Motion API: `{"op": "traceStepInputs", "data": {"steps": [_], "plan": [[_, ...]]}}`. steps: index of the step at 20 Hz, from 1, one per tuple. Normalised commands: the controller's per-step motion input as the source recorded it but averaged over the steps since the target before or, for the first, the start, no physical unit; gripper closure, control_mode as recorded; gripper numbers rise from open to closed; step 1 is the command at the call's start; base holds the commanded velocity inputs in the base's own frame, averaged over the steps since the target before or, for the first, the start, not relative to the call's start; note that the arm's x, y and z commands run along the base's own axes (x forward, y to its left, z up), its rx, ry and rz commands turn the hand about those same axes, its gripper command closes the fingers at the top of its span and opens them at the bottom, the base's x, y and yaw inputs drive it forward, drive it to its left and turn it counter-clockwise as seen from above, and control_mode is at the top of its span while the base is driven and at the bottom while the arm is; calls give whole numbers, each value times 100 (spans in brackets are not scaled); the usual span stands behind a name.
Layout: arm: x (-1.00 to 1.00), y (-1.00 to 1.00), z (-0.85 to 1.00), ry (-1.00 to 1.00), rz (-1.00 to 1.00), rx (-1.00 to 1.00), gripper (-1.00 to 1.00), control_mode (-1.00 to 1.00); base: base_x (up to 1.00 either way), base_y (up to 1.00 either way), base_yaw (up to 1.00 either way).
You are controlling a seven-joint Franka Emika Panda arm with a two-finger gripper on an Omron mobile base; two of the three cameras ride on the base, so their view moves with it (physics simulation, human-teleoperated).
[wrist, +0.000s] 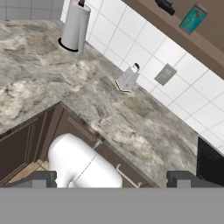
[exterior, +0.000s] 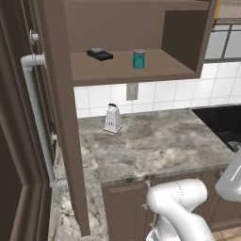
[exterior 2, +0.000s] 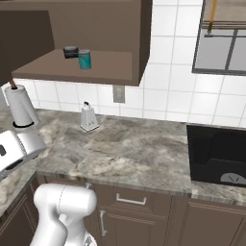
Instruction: Pick the canned food and jam from the counter and place them in the cabinets closest to them.
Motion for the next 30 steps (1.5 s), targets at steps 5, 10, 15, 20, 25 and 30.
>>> {"op": "traceStepInputs", "data": {"steps": [5,10,15,20,25,30], "plan": [[0,0,0,0,0,0,-100,100,-1,-7,0],[0,0,0,0,0,0,-100,100,-1,-27,0],[0,0,0,0,0,0,-100,100,0,-33,0],[0,0,0,0,0,0,-100,100,0,-40,0],[0,0,0,0,0,0,-100,100,0,-41,0],[0,0,0,0,0,0,-100,100,0,-41,0]]}}
